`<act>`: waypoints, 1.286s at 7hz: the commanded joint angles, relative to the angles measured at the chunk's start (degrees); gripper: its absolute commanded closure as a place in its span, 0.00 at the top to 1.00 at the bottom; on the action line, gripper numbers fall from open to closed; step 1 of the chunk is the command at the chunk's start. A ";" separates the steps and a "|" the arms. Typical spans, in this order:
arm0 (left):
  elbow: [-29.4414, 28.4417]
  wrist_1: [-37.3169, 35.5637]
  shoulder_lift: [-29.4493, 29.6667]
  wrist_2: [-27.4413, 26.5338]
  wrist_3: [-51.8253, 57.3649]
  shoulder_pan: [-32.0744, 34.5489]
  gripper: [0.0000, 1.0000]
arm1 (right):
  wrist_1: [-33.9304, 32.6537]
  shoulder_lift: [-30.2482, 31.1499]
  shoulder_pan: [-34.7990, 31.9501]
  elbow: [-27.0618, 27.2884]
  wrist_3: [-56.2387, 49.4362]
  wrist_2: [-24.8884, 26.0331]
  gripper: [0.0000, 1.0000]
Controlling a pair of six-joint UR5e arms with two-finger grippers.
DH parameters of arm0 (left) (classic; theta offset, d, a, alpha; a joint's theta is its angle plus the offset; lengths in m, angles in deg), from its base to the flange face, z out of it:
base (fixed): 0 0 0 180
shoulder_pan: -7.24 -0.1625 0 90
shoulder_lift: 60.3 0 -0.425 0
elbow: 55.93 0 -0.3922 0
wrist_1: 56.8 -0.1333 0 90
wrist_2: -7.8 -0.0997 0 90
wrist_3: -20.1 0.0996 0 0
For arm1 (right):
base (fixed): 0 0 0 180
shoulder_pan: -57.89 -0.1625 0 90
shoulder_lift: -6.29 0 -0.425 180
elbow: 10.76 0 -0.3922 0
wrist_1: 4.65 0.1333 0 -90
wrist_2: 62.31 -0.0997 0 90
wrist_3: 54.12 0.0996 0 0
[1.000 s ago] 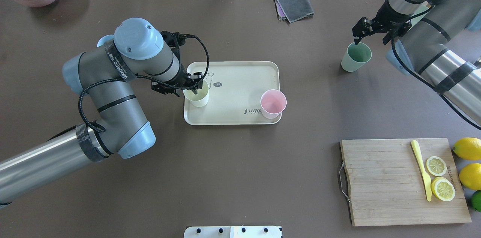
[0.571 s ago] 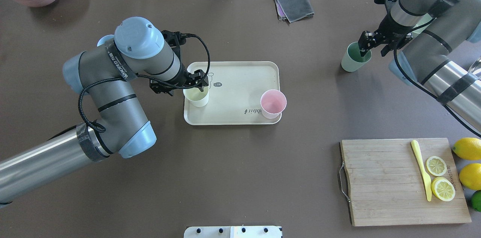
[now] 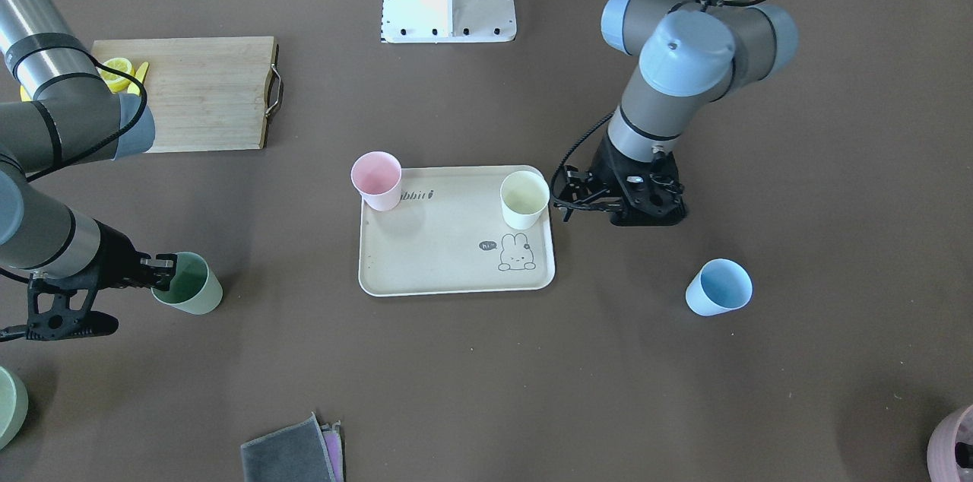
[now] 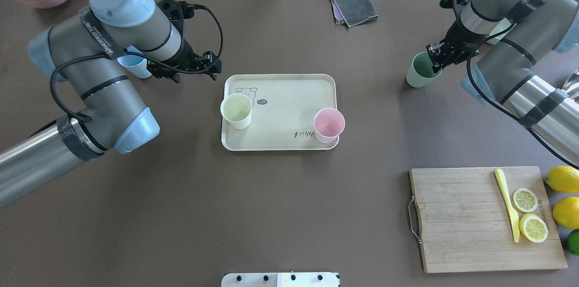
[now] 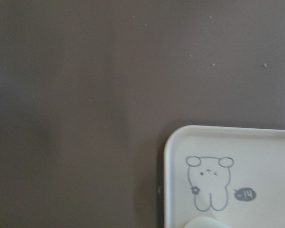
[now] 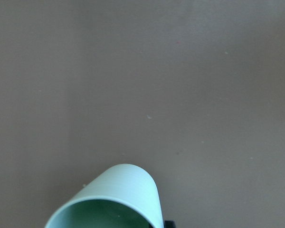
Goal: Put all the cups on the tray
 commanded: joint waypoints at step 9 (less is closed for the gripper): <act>-15.79 9.13 -3.90 3.03 18.01 8.16 0.77 | 2.35 -14.56 18.41 -0.68 28.57 8.09 0.64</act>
